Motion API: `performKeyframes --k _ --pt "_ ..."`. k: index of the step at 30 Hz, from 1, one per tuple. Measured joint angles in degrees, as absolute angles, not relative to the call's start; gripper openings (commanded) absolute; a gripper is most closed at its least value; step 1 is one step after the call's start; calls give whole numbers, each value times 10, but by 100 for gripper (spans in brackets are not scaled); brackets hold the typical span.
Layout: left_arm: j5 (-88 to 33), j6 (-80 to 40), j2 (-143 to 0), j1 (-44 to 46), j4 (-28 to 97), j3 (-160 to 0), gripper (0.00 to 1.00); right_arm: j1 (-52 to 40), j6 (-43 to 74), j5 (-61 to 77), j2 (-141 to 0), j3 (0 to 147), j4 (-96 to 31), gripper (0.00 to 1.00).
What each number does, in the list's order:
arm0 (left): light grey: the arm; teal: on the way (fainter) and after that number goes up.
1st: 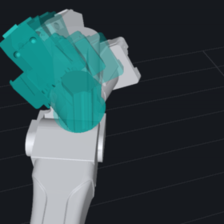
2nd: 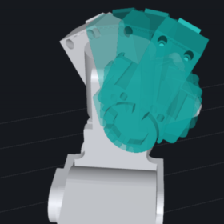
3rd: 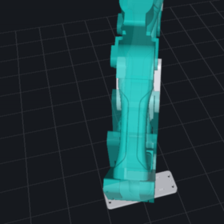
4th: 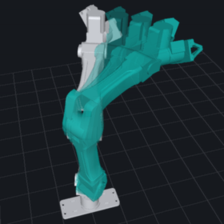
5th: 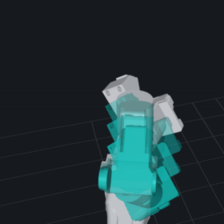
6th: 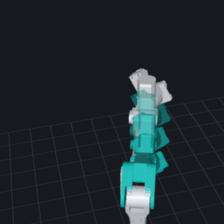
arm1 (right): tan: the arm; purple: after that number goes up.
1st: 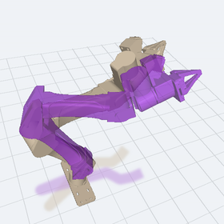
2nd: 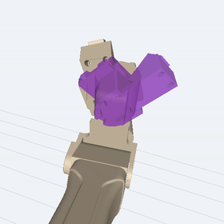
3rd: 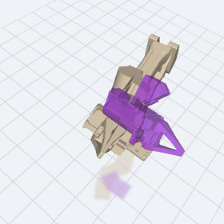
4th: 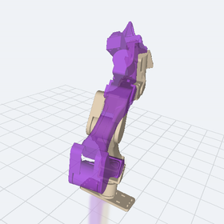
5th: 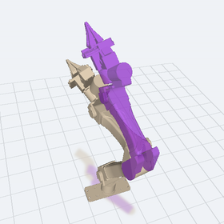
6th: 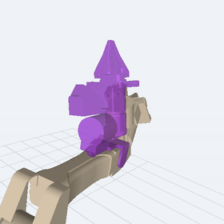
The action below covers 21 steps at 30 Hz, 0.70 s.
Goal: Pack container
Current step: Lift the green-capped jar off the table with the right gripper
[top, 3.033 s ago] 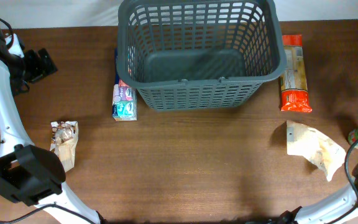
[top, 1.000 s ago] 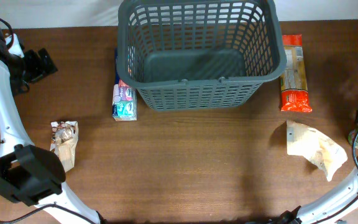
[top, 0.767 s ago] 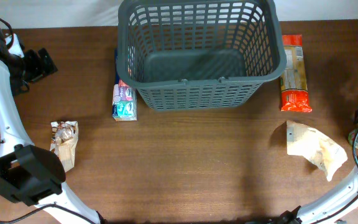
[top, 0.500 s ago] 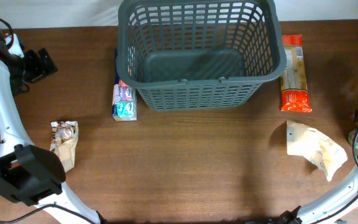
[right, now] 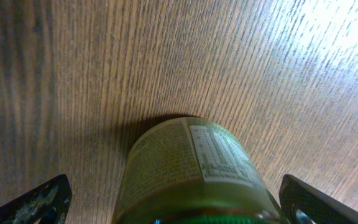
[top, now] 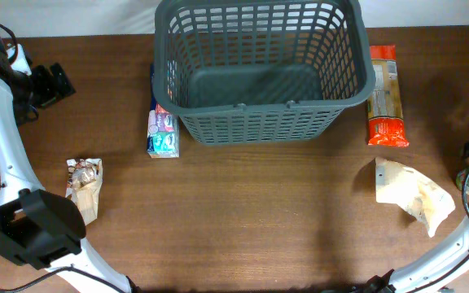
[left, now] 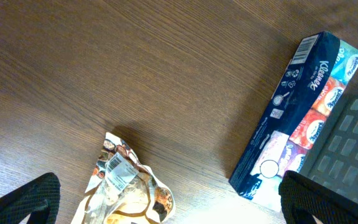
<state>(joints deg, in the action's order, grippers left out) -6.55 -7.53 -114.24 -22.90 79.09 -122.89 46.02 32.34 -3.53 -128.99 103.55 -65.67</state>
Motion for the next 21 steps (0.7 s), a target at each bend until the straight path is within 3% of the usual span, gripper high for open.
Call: performKeyframes --k 21 --pt "-65 -75 -1142 -229 791 -1229 99 460 321 -35 -1306 1035 -649 100"
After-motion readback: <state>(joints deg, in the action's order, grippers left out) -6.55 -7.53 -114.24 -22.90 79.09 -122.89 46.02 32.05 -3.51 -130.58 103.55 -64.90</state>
